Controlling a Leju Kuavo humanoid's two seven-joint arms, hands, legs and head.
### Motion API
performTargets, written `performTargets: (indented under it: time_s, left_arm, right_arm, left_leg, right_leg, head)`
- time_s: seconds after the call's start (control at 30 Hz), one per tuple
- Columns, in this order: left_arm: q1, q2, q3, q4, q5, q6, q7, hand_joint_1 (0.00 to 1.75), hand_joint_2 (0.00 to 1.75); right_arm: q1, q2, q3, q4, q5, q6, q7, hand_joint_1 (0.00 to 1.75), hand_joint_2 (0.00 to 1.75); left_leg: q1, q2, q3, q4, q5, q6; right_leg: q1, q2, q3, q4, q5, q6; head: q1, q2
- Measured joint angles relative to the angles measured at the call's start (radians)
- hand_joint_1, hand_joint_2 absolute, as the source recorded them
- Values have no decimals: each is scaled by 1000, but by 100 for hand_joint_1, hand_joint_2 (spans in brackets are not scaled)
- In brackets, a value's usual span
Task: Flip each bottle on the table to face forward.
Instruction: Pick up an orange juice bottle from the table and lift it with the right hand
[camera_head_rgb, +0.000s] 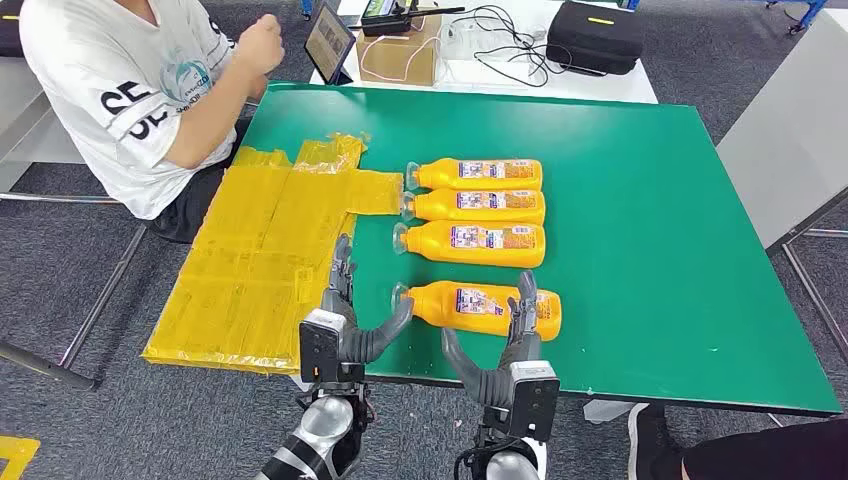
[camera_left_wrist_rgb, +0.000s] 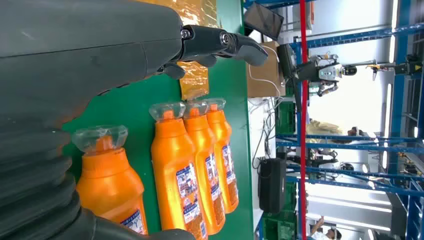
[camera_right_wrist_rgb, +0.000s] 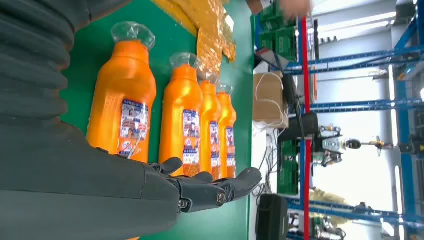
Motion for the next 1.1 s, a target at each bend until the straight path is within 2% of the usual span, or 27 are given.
performTargets:
  time_s: [0.33, 0.7, 1.1]
  left_arm:
    - [6, 0, 20, 11, -10, -25, 2, 0, 175]
    - [12, 0, 36, 20, -16, -21, 1, 0, 175]
    - [27, 0, 71, 14, 2, -24, -5, 0, 175]
  right_arm:
    - [4, 1, -9, -1, 81, -37, 23, 0, 175]
    - [4, 1, -17, -1, 93, -24, 40, 0, 175]
    - [17, -11, -22, 25, 230, -68, 100, 0, 175]
  left_leg:
    - [0, 0, 0, 0, 0, 0]
    - [0, 0, 0, 0, 0, 0]
    - [0, 0, 0, 0, 0, 0]
  right_leg:
    - [0, 0, 0, 0, 0, 0]
    - [0, 0, 0, 0, 0, 0]
    - [0, 0, 0, 0, 0, 0]
  head:
    - [0, 0]
    - [0, 0]
    - [0, 0]
